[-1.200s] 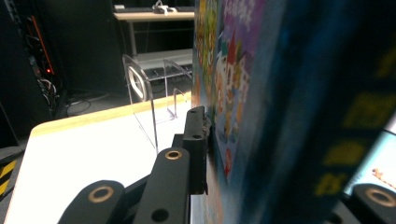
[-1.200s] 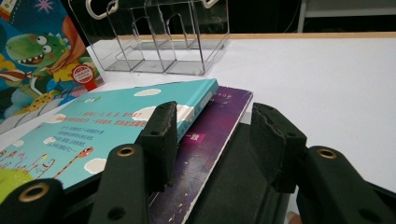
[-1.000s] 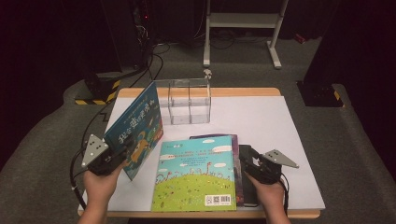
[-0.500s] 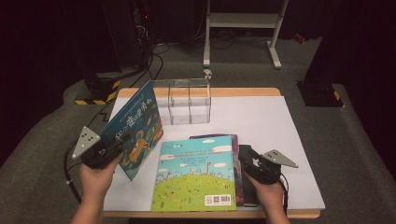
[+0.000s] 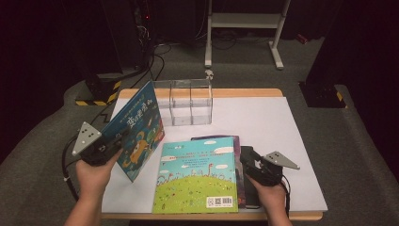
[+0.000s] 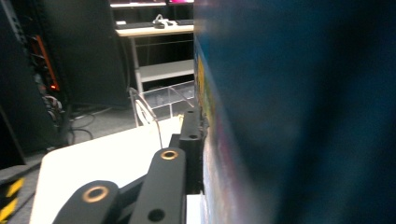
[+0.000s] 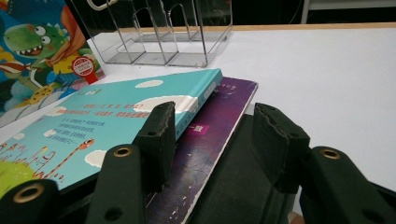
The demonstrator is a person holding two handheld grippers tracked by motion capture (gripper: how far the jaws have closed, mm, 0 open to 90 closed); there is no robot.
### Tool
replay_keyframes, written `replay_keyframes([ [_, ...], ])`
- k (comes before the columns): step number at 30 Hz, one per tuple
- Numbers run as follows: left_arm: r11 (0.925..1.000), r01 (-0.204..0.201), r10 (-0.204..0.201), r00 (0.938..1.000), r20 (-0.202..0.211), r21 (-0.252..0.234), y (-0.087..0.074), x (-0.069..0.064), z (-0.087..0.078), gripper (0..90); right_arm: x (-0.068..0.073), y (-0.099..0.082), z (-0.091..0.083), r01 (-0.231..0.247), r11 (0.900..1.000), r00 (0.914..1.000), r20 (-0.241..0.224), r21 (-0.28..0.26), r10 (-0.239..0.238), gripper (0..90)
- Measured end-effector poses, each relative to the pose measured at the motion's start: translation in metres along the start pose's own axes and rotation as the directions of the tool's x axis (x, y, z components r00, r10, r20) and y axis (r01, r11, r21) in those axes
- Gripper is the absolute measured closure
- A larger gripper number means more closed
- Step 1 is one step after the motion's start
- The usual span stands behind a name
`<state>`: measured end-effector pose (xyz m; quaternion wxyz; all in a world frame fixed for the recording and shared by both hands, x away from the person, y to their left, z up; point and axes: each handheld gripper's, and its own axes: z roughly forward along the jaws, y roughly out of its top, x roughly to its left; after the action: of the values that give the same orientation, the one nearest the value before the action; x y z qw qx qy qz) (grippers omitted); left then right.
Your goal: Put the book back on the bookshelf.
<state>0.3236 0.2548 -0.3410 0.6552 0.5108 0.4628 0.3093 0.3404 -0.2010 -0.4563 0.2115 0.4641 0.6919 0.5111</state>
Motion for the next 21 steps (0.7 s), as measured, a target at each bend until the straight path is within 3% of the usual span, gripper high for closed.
replay_keyframes([
  [10,0.9982,0.057,-0.057,0.9977,-0.037,-0.021,-0.001,0.003,0.001,80.4,-0.008,-0.002,0.001,0.036,0.9993,0.9993,0.004,0.008,-0.036,48.9],
  [18,0.9993,0.035,-0.036,0.9986,-0.038,-0.014,-0.002,-0.001,0.002,81.7,-0.020,-0.010,-0.006,0.103,0.9946,0.9928,0.061,0.014,-0.104,47.4],
  [21,0.9991,0.038,-0.039,0.9984,-0.042,-0.021,-0.003,-0.003,0.002,81.9,-0.022,-0.013,-0.008,0.097,0.9951,0.9932,0.063,0.019,-0.098,47.2],
])
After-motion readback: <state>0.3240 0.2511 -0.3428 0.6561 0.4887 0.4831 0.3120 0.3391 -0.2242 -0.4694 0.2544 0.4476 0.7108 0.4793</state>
